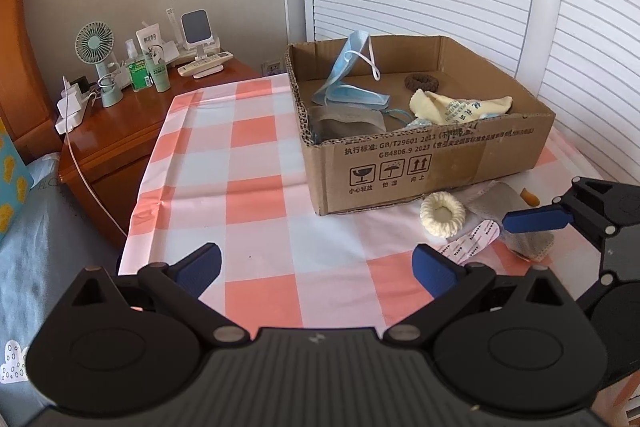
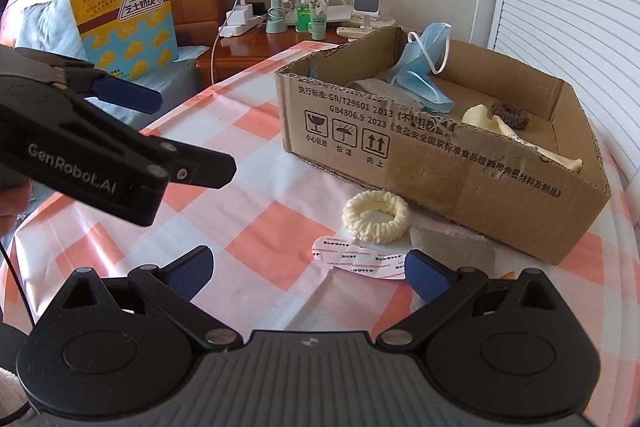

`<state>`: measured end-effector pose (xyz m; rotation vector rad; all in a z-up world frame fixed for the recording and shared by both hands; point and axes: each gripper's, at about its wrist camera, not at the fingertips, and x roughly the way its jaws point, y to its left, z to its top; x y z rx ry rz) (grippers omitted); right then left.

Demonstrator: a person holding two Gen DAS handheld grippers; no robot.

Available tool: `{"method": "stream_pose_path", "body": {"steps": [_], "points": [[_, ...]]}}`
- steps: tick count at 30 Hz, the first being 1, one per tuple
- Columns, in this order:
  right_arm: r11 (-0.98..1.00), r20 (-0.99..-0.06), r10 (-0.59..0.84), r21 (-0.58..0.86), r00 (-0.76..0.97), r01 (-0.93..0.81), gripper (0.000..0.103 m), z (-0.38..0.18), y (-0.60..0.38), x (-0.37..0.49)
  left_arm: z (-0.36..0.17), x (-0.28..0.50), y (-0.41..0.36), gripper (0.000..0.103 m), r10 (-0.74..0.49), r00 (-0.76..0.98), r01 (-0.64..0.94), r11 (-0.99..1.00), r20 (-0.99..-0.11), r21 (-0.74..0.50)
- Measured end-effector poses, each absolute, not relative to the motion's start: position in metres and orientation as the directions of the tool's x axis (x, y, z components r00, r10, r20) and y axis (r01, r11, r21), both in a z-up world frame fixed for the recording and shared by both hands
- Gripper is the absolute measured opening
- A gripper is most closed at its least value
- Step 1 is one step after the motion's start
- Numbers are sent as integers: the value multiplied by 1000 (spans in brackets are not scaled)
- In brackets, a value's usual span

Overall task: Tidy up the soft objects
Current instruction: 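Lower the left gripper onto the white-and-pink strip and close on it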

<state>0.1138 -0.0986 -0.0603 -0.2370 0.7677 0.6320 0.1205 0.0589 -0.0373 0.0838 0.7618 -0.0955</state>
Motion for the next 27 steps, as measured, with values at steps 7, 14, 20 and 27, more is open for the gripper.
{"method": "stream_pose_path", "body": {"steps": [7,14,20,27], "points": [[846,-722,353,-25,595,-532,103,-64,-126,103,-46,129,42,101,-157,681,247,969,-715,22],[912,-759,211,-75,615,-404,103,-80,-163,99,-67,140,9,101,-222,621,371,928,-751,32],[917,-764,213,-58,609,-394,103,-83,-177,98,-91,152,-9,102,-288,537,450,893,-793,-19],[917,-753,221,-56,620,-396,103,-83,-179,93,-92,160,-15,102,-326,542,493,870,-775,-21]]}}
